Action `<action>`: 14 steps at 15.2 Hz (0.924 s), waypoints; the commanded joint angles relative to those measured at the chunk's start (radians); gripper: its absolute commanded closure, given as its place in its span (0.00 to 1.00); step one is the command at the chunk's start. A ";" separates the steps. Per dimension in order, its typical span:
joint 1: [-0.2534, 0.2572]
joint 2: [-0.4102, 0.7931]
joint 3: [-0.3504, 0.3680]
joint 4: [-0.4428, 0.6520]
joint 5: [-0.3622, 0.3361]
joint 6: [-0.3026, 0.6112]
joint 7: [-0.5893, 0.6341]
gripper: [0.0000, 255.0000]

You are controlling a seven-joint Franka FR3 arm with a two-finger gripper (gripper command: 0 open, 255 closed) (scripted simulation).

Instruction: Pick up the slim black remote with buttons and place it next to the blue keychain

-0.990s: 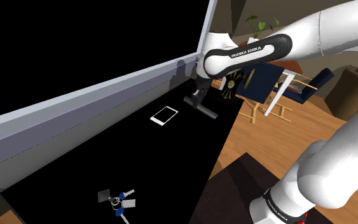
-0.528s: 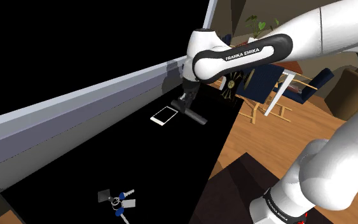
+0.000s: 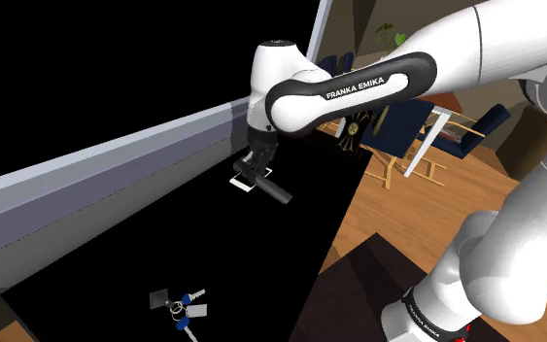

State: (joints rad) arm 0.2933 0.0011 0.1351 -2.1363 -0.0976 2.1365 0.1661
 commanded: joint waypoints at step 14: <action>0.196 0.293 0.131 0.386 -0.073 -0.132 0.341 1.00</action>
State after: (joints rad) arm 0.4742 0.2712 0.2601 -1.7864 -0.1644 2.0210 0.4845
